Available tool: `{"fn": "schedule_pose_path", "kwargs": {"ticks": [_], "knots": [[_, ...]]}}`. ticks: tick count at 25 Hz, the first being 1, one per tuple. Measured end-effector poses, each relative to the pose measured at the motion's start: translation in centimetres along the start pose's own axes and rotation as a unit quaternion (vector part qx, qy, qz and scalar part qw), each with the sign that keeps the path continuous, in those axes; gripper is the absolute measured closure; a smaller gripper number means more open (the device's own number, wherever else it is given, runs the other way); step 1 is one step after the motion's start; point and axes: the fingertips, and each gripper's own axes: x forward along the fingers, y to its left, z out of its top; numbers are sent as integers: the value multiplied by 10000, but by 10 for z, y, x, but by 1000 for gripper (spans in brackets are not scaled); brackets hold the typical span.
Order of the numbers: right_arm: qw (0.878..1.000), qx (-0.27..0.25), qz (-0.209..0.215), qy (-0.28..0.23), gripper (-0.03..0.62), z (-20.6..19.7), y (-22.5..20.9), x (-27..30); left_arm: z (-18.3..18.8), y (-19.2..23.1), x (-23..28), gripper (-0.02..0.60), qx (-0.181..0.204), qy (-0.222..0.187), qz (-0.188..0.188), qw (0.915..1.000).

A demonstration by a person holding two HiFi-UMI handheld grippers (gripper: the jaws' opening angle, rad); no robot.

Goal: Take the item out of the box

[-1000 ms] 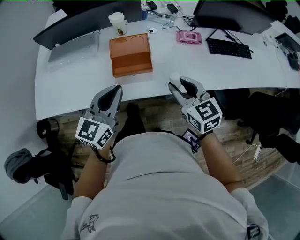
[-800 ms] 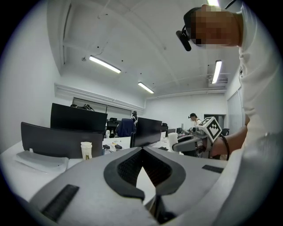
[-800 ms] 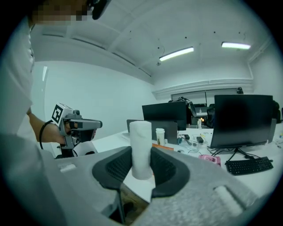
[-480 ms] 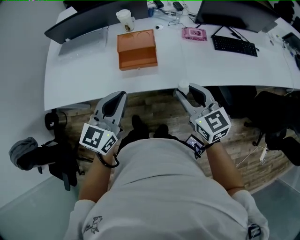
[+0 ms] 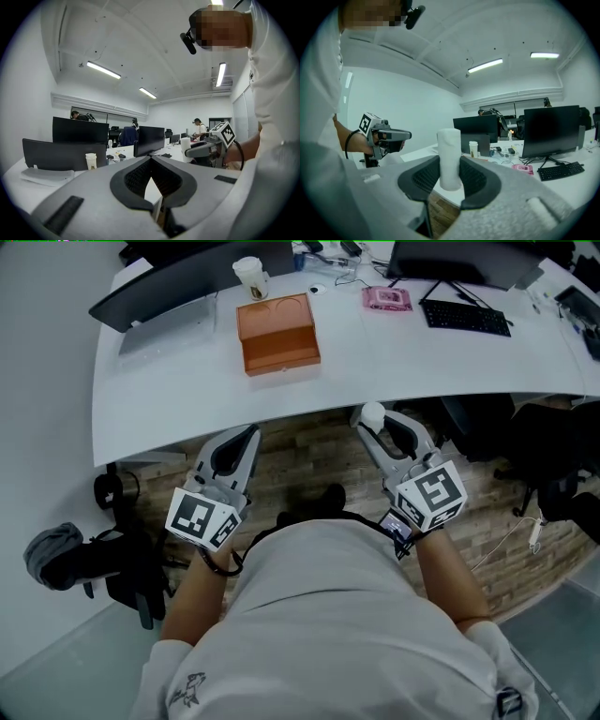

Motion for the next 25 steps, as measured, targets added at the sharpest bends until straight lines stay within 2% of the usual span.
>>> {"fn": "schedule_pose_path", "kwargs": {"ticks": [12, 16, 21, 25], "knots": [[9995, -257, -122, -132, 468, 24, 112, 1, 2, 24, -118, 583, -72, -198, -82, 9997], [9995, -266, -105, -128, 468, 22, 152, -1, 3, 32, -165, 583, -8, -295, -1, 9996], [9991, -341, -113, -206, 468, 21, 201, -3, 1, 39, -222, 583, -114, -485, 88, 9987], [9988, -397, -81, -257, 470, 17, 239, -6, -9, 39, -260, 583, -156, -482, 128, 9986]]}}
